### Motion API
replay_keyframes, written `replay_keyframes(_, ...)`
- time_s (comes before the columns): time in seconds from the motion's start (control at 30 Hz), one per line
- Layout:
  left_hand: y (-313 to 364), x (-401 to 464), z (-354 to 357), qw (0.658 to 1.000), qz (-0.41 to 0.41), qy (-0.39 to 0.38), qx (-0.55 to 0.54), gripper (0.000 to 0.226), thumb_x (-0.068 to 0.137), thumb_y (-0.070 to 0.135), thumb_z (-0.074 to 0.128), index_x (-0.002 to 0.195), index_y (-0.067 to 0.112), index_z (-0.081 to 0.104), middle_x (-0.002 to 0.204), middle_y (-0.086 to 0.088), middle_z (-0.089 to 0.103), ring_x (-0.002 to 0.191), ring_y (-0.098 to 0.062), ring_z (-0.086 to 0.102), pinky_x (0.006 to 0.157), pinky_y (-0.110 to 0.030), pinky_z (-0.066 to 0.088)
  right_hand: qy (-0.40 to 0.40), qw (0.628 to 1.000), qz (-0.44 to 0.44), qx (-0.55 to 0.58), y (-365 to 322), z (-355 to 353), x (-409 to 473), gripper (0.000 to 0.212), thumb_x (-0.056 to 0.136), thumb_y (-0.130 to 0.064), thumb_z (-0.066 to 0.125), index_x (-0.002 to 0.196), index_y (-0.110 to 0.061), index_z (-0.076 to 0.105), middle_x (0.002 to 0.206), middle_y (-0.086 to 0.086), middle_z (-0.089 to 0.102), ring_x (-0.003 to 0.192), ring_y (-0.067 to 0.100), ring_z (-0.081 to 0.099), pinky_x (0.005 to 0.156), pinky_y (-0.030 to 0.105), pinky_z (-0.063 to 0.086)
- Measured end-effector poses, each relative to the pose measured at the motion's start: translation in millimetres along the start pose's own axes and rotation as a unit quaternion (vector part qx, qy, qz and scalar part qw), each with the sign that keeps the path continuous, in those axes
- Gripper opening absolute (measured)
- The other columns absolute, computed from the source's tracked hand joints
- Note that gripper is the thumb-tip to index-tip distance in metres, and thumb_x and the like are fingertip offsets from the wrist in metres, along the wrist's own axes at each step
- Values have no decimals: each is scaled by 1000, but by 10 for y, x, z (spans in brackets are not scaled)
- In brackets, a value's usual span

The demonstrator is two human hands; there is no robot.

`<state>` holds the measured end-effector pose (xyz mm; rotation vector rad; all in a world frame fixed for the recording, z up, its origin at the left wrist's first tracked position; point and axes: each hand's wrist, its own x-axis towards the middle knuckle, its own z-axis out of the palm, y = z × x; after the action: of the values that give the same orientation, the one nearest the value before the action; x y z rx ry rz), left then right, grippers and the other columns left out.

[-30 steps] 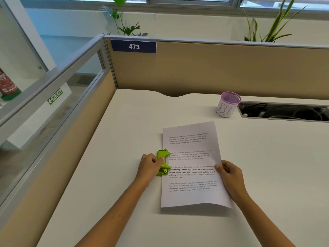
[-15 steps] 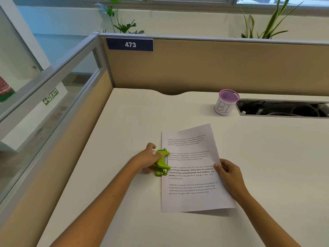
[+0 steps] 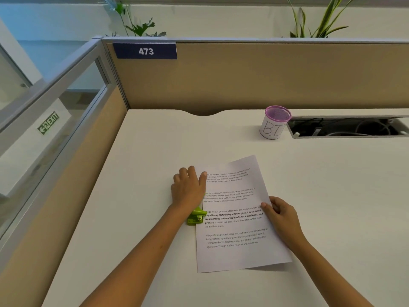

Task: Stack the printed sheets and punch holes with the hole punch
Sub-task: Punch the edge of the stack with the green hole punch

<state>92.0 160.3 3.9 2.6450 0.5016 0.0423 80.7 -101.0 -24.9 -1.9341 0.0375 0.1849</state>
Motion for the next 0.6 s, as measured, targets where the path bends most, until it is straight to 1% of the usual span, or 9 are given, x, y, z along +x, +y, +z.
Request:
replay_keyframes(0.07,41,9,99,1000,9,-8,17,60,96,50,24,142,12,26,148,-14,31,135,-33,26,104,-48,32,3,1000,-1,-1,1,-2,1,11,91,-23,60,100,-23,66,84,-5,75,69,7,71,56,16,51)
replay_keyframes(0.13,38,-7,188,1000,11,-6,28,62,96,51,22,145,13,22,153,-12,26,141,-33,18,109,-49,26,8,1000,-5,0,11,1,-2,10,91,-24,60,98,-25,67,82,-6,75,70,8,71,59,19,52)
replay_keyframes(0.3,-38,1,295,1000,3,26,5,61,95,54,19,144,18,25,152,-8,30,143,-31,17,113,-49,22,25,999,-34,-4,31,40,-35,11,92,-25,58,92,-34,64,82,-16,74,69,6,70,56,16,53)
replay_keyframes(0.4,-78,24,338,999,-7,30,-18,60,95,54,16,145,22,23,155,-5,26,145,-26,10,116,-49,11,32,999,-38,-13,46,53,-33,12,92,-26,58,93,-37,64,82,-14,74,70,5,70,58,18,54)
replay_keyframes(0.47,-102,36,370,999,-18,28,-43,58,95,54,14,145,27,21,156,0,23,146,-21,7,116,-51,3,35,998,-43,-14,60,56,-35,14,92,-26,58,91,-40,63,84,-18,73,70,3,69,58,15,53)
replay_keyframes(0.6,-139,38,427,995,-25,40,-90,51,96,51,16,144,34,19,156,6,22,146,-12,4,116,-54,-3,38,998,-54,-14,90,71,-54,15,93,-26,57,93,-41,62,87,-22,71,70,1,68,57,12,51)
